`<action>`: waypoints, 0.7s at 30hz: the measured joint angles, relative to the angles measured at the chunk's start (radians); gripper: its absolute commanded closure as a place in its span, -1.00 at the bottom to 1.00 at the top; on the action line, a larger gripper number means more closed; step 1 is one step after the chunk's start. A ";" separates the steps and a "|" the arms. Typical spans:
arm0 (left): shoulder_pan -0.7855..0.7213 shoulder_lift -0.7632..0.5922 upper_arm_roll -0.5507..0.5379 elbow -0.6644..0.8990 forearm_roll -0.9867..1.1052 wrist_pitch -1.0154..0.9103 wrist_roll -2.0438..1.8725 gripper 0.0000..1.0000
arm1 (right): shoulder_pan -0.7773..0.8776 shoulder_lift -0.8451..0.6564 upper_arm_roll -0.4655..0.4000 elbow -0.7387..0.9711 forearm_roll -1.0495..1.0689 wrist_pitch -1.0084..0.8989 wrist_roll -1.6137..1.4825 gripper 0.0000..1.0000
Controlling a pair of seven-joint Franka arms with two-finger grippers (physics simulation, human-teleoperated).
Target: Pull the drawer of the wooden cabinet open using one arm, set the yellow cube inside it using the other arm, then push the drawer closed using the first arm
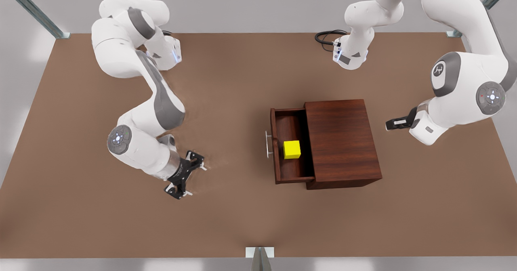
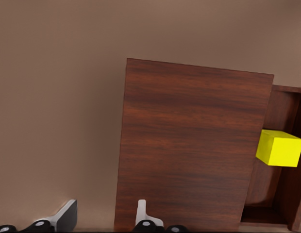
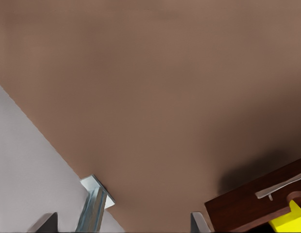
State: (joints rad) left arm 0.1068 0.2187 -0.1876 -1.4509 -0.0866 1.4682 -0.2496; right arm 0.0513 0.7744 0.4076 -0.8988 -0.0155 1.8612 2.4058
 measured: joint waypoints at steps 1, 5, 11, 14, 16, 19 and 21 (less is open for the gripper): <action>-0.015 0.003 -0.006 0.003 -0.029 -0.005 -0.045 1.00 | -0.063 -0.017 -0.006 -0.006 -0.035 -0.044 -0.052 -1.00; -0.163 0.017 -0.015 -0.004 -0.085 0.010 -0.260 1.00 | -0.067 -0.281 -0.301 -0.320 -0.054 -0.146 -0.430 -1.00; -0.491 0.113 -0.017 -0.013 -0.031 0.133 -0.695 1.00 | 0.014 -0.407 -0.468 -0.479 -0.019 -0.260 -0.975 -1.00; -0.597 0.158 -0.017 0.003 0.030 0.241 -0.930 1.00 | 0.031 -0.393 -0.470 -0.482 -0.014 -0.292 -1.181 -1.00; -0.618 0.174 -0.016 0.008 0.053 0.313 -1.066 1.00 | 0.032 -0.385 -0.471 -0.482 -0.013 -0.306 -1.300 -1.00; -0.660 0.227 -0.016 0.011 0.068 0.422 -1.246 1.00 | 0.033 -0.381 -0.470 -0.482 -0.012 -0.320 -1.456 -1.00; -0.685 0.262 -0.015 0.011 0.076 0.494 -1.354 1.00 | 0.032 -0.381 -0.471 -0.482 -0.011 -0.327 -1.547 -1.00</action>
State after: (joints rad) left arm -0.5781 0.4808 -0.2031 -1.4396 -0.0107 1.9619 -1.6037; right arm 0.0836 0.3938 -0.0631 -1.3810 -0.0269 1.5342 0.8589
